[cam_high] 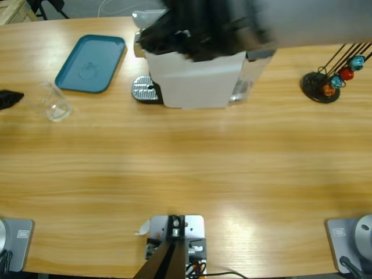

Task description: Pour coffee

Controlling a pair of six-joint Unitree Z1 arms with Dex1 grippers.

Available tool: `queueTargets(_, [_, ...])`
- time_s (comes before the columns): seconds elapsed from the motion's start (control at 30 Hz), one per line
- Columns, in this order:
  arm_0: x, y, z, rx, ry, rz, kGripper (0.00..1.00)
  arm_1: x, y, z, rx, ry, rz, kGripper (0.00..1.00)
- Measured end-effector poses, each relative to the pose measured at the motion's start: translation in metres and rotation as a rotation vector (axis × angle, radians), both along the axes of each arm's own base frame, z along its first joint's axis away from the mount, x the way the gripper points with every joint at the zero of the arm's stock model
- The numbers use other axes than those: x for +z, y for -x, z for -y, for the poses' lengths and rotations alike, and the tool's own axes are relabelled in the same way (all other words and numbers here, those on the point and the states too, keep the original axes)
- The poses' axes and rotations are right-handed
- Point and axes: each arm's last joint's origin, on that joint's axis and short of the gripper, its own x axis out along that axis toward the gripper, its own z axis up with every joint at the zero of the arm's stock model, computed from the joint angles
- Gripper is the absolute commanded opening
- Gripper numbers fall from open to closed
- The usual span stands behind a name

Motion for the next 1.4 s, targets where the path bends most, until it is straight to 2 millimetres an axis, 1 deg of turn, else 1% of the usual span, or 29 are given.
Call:
queueTargets(0.07, [0.002, -0.006, 0.004, 0.006, 0.018, 0.040, 1.000, 0.006, 0.014, 0.024, 0.000, 0.006, -0.004, 0.913])
queueTargets(0.13, [-0.002, -0.014, 0.010, 0.021, 0.019, 0.063, 1.000, 0.008, 0.029, 0.050, -0.006, 0.017, -0.006, 0.908])
queueTargets(0.23, [-0.016, -0.027, 0.019, 0.053, -0.013, 0.039, 1.000, 0.010, 0.049, 0.087, -0.024, 0.027, -0.001, 0.907])
queueTargets(0.33, [-0.031, -0.038, 0.025, 0.119, -0.040, -0.009, 1.000, 0.011, 0.064, 0.113, -0.032, 0.021, 0.006, 0.904])
queueTargets(0.4, [-0.042, -0.042, 0.027, 0.146, -0.059, -0.044, 1.000, 0.011, 0.069, 0.122, -0.034, 0.014, 0.012, 0.904])
queueTargets(0.47, [-0.051, -0.044, 0.029, 0.165, -0.073, -0.075, 1.000, 0.011, 0.072, 0.127, -0.034, 0.008, 0.015, 0.905])
queueTargets(0.53, [-0.055, -0.045, 0.030, 0.182, -0.077, -0.089, 1.000, 0.010, 0.072, 0.128, -0.034, 0.011, 0.014, 0.904])
queueTargets(0.8, [-0.067, -0.048, 0.029, 0.251, -0.088, -0.101, 1.000, 0.009, 0.073, 0.128, -0.034, 0.014, 0.012, 0.904])
queueTargets(1.0, [-0.077, -0.058, 0.036, 0.276, -0.113, -0.117, 1.000, 0.006, 0.073, 0.128, -0.034, 0.022, 0.008, 0.904])
queueTargets(1.4, [-0.091, -0.078, 0.042, 0.316, -0.122, -0.127, 1.000, 0.002, 0.073, 0.128, -0.034, 0.031, 0.002, 0.904])
